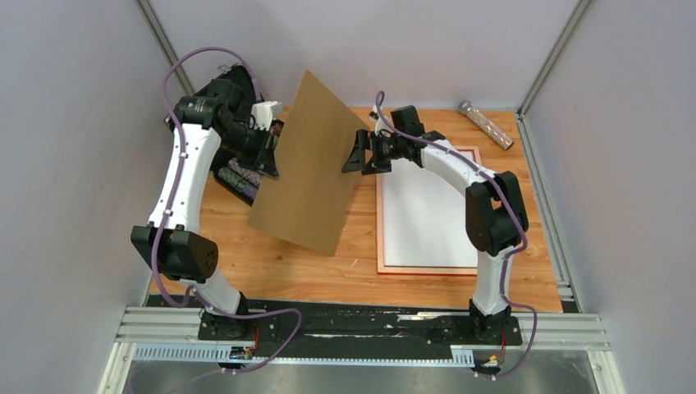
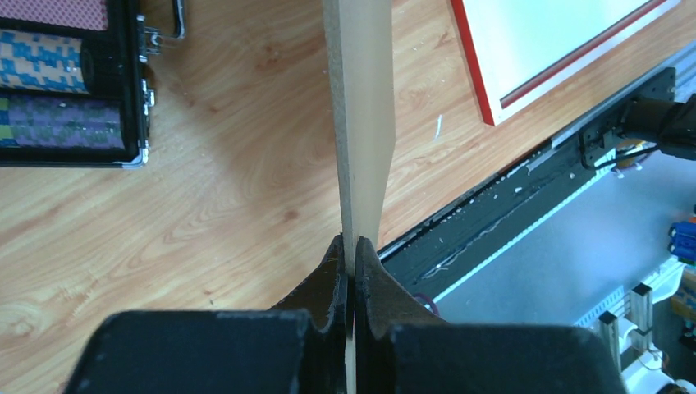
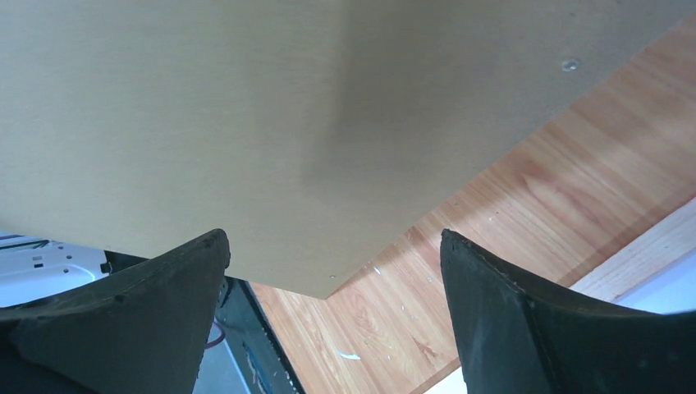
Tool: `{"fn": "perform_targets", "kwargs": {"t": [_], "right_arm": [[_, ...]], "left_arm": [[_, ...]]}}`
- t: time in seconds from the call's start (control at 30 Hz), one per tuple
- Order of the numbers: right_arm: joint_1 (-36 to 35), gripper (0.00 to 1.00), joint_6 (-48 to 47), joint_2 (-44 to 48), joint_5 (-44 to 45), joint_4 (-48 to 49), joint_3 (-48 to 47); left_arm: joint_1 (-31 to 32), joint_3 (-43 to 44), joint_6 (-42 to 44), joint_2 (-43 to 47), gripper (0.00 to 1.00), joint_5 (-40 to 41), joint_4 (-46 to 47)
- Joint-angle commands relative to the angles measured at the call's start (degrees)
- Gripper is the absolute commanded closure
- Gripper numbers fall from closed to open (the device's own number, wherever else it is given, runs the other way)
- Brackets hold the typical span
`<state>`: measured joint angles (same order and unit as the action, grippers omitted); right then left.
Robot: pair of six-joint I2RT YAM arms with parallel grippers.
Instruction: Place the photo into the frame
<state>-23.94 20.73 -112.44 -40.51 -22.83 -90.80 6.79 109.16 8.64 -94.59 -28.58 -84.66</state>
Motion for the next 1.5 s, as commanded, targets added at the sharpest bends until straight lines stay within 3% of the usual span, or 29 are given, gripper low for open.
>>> {"fn": "perform_targets", "kwargs": {"t": [0.0,0.3,0.43,0.67,0.97,1.07,1.23,1.47], "right_arm": [[1.0,0.04,3.3,-4.1,-6.3,3.5,-2.4],[1.0,0.10,5.4,-11.1,-16.2,7.8,-1.7],[0.8,0.12,6.3,-12.0,-17.3,10.1,0.9],[-0.3,0.17,8.5,-12.5,-21.8,15.1,3.0],[-2.3,0.21,11.1,-12.0,-25.6,20.9,5.7],[-2.6,0.21,11.7,-11.8,-26.1,21.8,6.2],[-2.8,0.20,12.3,-11.5,-26.7,22.3,6.2],[-2.8,0.09,12.0,-11.1,-26.2,22.3,6.4]], "left_arm": [[0.8,-1.4,2.1,2.8,1.00,0.5,-0.6],[0.8,-1.6,2.5,3.1,1.00,-7.0,-1.4],[0.8,-2.5,2.9,3.2,0.94,-9.6,-1.4],[0.8,-4.1,3.5,2.2,0.92,-13.8,-0.3],[0.8,-3.7,3.6,-0.2,0.79,-14.3,1.0],[0.8,-4.7,3.3,-0.6,0.83,-14.0,2.0],[1.1,-4.8,2.9,-1.1,0.99,-13.3,3.2],[2.2,-1.8,0.4,-1.1,1.00,-1.9,3.1]]}}
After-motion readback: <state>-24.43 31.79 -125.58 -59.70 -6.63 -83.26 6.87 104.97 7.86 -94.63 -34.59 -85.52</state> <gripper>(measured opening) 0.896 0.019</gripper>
